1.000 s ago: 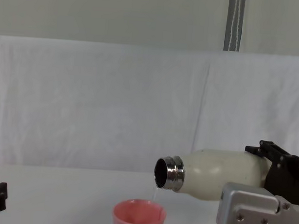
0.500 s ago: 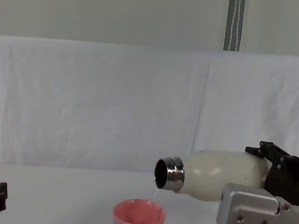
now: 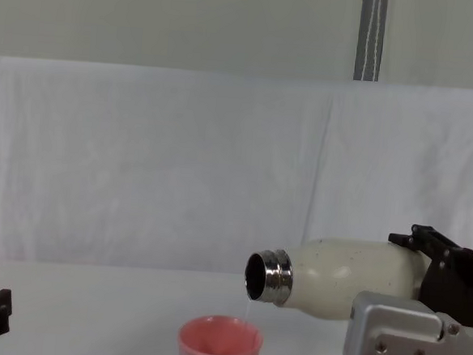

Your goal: Grasp the thermos with one hand and pour water into the cup lid.

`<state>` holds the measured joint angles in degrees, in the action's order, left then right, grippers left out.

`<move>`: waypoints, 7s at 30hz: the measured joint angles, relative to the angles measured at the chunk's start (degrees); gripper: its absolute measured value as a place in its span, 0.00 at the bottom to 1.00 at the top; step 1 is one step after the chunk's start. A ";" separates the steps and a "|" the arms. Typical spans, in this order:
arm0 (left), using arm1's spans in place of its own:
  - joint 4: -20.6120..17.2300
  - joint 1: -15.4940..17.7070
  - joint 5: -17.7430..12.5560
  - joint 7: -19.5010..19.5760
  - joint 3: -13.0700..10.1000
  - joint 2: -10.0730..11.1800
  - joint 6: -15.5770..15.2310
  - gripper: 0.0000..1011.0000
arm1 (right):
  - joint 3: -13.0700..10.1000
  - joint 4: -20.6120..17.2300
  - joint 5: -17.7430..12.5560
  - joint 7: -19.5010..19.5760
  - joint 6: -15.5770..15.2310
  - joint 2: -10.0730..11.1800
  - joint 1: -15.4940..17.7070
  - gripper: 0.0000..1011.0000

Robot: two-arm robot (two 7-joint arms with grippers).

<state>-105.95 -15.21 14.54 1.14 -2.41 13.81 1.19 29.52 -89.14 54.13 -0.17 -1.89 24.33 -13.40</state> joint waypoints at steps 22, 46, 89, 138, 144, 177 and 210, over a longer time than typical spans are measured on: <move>0.00 0.00 0.00 0.00 0.00 0.00 0.00 0.99 | 0.00 -0.15 -0.04 -0.09 -0.03 -0.01 0.10 0.94; 0.00 0.00 0.00 0.00 0.00 0.00 0.00 0.99 | 0.13 -0.13 -0.06 -0.11 0.03 -0.06 0.00 0.94; 0.00 0.00 0.00 0.00 0.00 0.00 0.00 0.99 | -0.86 -0.71 -4.31 -1.00 2.39 -0.32 0.83 0.94; 0.00 0.00 0.00 0.00 0.00 0.00 0.00 0.99 | -15.74 -2.82 -38.97 -9.19 8.33 -8.83 7.34 0.94; 0.00 0.00 0.00 0.00 0.00 0.00 0.00 0.99 | -17.46 -2.70 -44.02 -10.48 8.44 -9.92 8.05 0.94; 0.00 0.00 0.00 0.00 0.00 0.00 0.00 0.99 | -20.09 -2.50 -58.95 -13.36 7.65 -13.00 10.52 0.94; 0.00 0.00 0.00 0.00 0.00 0.00 0.00 0.99 | -19.71 -1.06 -67.98 -14.87 5.77 -12.76 10.59 0.94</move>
<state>-105.95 -15.21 14.55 1.14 -2.41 13.81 1.19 9.82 -90.20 -13.85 -15.04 3.87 11.57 -2.80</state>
